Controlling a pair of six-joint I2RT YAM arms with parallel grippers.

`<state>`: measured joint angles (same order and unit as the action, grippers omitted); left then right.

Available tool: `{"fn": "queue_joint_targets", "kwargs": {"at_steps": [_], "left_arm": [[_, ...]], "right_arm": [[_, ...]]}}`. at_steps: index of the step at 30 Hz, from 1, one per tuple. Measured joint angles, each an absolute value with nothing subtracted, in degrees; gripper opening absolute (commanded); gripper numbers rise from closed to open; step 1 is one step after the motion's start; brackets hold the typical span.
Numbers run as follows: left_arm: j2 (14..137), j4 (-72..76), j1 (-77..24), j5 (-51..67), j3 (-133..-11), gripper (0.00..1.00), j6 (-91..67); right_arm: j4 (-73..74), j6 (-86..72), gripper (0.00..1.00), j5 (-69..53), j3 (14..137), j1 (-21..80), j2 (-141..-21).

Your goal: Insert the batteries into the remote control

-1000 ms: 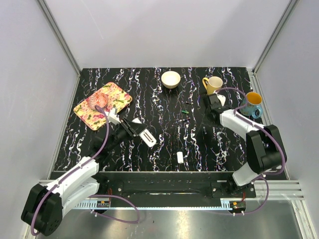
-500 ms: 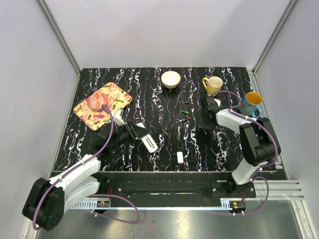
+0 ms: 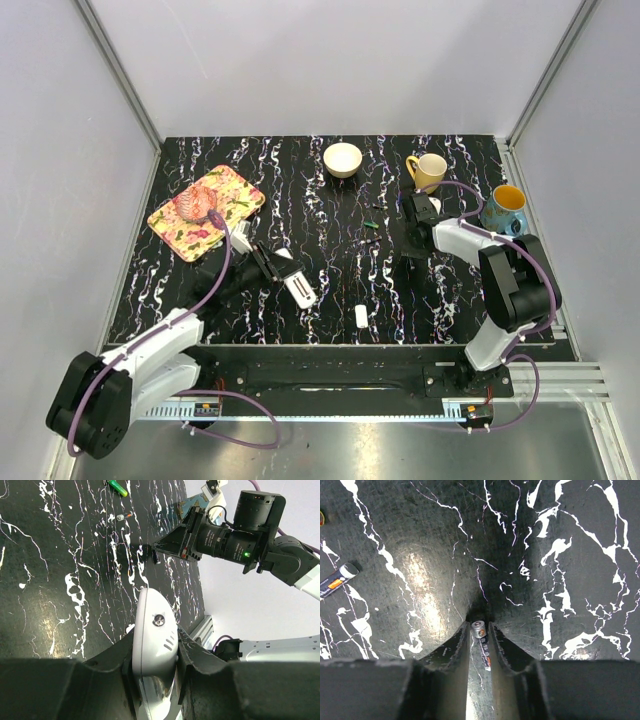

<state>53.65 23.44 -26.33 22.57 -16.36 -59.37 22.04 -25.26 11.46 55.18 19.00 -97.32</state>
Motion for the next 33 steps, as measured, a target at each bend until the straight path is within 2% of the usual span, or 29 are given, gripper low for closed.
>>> {"fn": "queue_joint_targets", "kwargs": {"at_steps": [5,15,19,24,28,33], "left_arm": [[53.89,23.42,-26.33,22.57,-16.36,0.0,-59.35],[55.77,24.77,-26.33,22.79,-16.36,0.0,-59.94],[58.08,28.38,-26.33,23.14,-16.36,0.0,-61.17],[62.52,33.87,-26.33,24.08,-16.36,0.0,-63.33],[67.48,44.45,-26.33,25.98,-16.36,0.0,-66.72],[79.0,63.53,-26.33,29.76,-17.28,0.0,-73.69]], "right_arm": [[21.71,-25.23,0.0,11.51,55.29,19.0,-97.49],[20.93,-26.85,0.0,8.38,53.41,19.11,-95.11],[20.38,-27.33,0.0,5.58,47.57,22.55,-83.53],[18.85,-27.29,0.0,3.46,46.74,33.32,-65.98],[17.96,-27.27,0.0,1.96,48.6,37.41,-60.23],[17.91,-26.85,0.0,1.21,50.7,42.17,-59.02]]}}
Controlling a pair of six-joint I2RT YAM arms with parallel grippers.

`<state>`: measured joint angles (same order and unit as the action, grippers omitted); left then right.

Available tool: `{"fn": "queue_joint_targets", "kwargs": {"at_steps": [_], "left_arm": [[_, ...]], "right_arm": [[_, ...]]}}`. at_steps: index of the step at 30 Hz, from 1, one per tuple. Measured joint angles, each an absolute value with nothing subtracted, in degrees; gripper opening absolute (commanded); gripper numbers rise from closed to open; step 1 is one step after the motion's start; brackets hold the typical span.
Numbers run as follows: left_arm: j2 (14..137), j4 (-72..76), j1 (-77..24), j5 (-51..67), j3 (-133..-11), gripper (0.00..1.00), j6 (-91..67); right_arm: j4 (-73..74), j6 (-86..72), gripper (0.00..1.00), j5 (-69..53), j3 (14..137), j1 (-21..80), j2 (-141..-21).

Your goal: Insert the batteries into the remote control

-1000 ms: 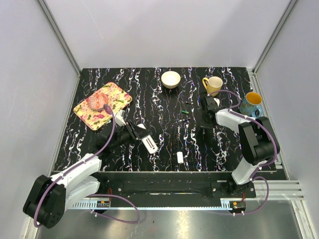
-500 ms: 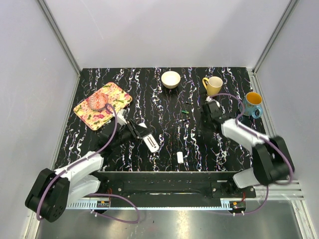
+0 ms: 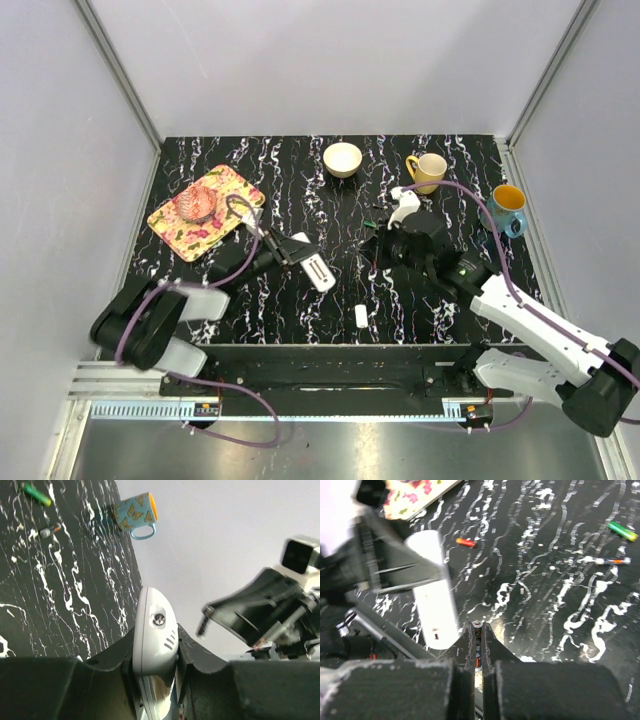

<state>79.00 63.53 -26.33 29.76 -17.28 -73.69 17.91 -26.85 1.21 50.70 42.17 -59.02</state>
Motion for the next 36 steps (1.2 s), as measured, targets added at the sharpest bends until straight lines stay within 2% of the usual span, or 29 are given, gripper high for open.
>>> {"fn": "queue_joint_targets", "kwargs": {"at_steps": [6,19,36], "left_arm": [[92.42,68.36,-27.05,31.44,-18.94,0.0,-82.04],[92.36,71.46,-28.75,34.83,-22.96,0.0,-84.44],[92.36,71.7,-30.7,36.86,-25.89,0.0,-85.76]], "right_arm": [[17.87,-25.3,0.0,1.83,55.13,49.34,-61.78],[17.15,-19.05,0.0,7.86,58.46,57.28,-68.4],[13.65,-17.21,0.0,11.92,58.28,59.48,-70.5]]}}
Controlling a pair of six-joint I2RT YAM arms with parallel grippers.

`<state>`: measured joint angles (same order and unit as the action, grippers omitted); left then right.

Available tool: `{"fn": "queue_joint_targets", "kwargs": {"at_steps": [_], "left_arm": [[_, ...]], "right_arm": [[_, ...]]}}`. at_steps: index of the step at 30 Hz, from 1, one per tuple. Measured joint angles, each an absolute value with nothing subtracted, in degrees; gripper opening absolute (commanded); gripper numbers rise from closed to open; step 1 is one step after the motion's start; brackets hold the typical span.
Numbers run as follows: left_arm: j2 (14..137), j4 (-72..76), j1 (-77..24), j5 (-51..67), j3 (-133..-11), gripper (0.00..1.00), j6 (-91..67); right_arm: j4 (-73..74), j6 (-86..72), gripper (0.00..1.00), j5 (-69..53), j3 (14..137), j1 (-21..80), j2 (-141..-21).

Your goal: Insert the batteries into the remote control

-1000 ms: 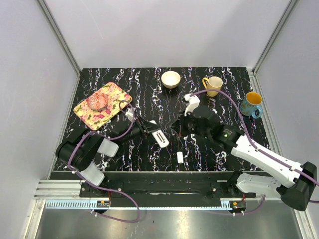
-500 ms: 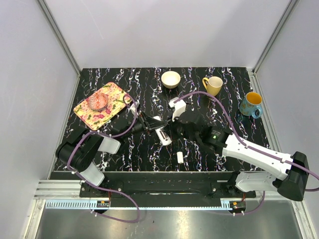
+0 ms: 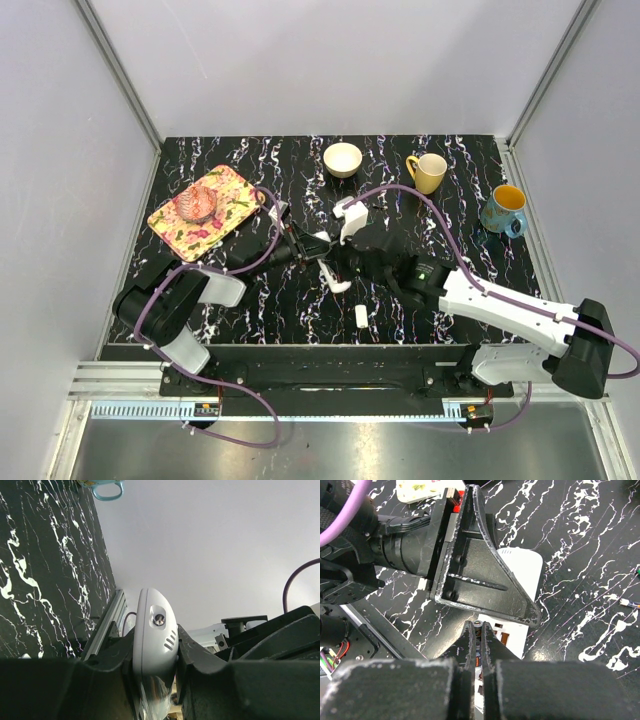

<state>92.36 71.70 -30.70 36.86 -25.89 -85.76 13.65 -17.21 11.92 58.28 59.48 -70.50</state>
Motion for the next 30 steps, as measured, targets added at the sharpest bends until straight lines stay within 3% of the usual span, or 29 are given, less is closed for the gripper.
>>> {"fn": "queue_joint_targets", "kwargs": {"at_steps": [30], "left_arm": [[92.31,71.64,-31.42,34.04,-26.13,0.0,-86.78]], "right_arm": [[9.61,-19.66,0.0,17.17,53.91,60.4,-69.43]]}}
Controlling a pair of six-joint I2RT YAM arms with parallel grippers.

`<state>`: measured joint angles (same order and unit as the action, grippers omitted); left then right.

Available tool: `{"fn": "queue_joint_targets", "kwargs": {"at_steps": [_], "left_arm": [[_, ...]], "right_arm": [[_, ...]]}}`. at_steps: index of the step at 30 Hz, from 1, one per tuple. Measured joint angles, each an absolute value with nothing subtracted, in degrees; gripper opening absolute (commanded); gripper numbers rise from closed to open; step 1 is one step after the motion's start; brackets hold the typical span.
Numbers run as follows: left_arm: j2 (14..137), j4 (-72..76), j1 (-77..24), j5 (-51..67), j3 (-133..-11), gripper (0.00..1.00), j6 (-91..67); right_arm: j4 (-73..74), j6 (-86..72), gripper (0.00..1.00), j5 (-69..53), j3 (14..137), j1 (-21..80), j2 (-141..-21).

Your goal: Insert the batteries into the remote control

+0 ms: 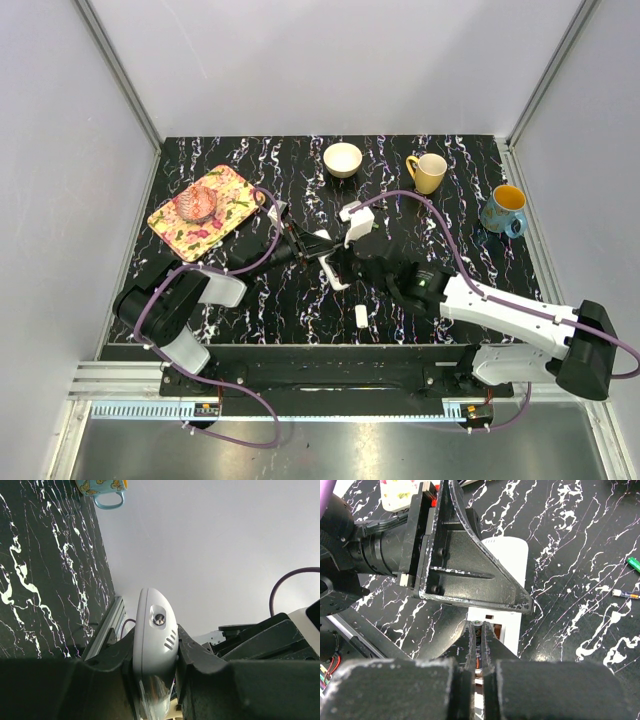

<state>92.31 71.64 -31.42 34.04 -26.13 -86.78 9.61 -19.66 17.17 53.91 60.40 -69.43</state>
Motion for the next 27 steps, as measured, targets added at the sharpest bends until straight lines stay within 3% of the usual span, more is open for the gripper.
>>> {"fn": "queue_joint_targets", "kwargs": {"at_steps": [27], "left_arm": [[90.89,71.75,-31.7,35.05,-25.34,0.0,-82.83]], "right_arm": [[13.17,-23.4,0.0,19.99,54.87,62.74,-65.36]]}}
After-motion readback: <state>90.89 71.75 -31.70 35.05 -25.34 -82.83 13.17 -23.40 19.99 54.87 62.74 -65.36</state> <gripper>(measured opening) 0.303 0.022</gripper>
